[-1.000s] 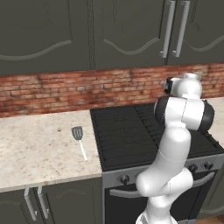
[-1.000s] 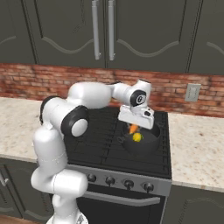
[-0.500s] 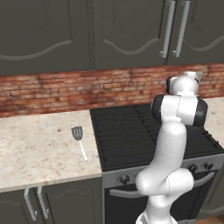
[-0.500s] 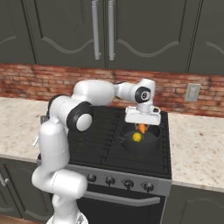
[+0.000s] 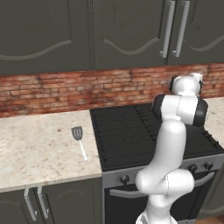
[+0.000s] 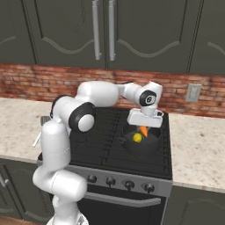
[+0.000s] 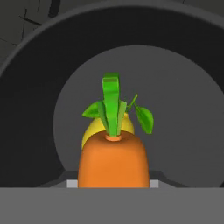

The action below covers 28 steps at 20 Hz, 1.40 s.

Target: Put the lemon and carrot in the pot. Retrieve the spatula and lightly stir the vegetables in the pot.

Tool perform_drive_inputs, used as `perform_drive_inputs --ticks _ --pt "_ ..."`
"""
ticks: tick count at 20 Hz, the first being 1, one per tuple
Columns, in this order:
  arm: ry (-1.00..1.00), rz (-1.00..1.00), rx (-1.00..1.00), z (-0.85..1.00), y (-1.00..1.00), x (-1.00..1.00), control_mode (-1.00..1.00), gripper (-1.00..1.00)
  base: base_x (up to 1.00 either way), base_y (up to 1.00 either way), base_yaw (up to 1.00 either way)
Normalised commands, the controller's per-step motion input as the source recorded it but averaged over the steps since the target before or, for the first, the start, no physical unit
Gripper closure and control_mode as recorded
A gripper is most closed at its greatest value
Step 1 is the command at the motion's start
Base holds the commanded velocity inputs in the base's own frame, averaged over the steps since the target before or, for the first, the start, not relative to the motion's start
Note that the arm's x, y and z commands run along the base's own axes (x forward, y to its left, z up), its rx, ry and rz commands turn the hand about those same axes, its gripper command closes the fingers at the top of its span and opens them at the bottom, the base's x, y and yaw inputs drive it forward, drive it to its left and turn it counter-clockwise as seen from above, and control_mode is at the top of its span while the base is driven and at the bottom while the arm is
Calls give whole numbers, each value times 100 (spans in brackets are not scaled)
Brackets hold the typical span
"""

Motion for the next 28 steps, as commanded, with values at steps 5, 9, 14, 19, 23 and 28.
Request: perform_drive_inputs --ticks 5,9,14,19,23,28 --pt "0 12 8 -9 0 0 -100 100 0 0 0" --pt "-4 17 10 0 0 0 -100 100 0 0 0" --pt "-8 11 6 0 0 -39 -100 100 0 0 0" --pt "-7 7 1 2 0 -24 -100 100 0 0 0" --pt "-2 0 0 16 13 19 -100 100 0 0 0" --pt "-4 0 0 13 3 22 -100 100 0 0 0"
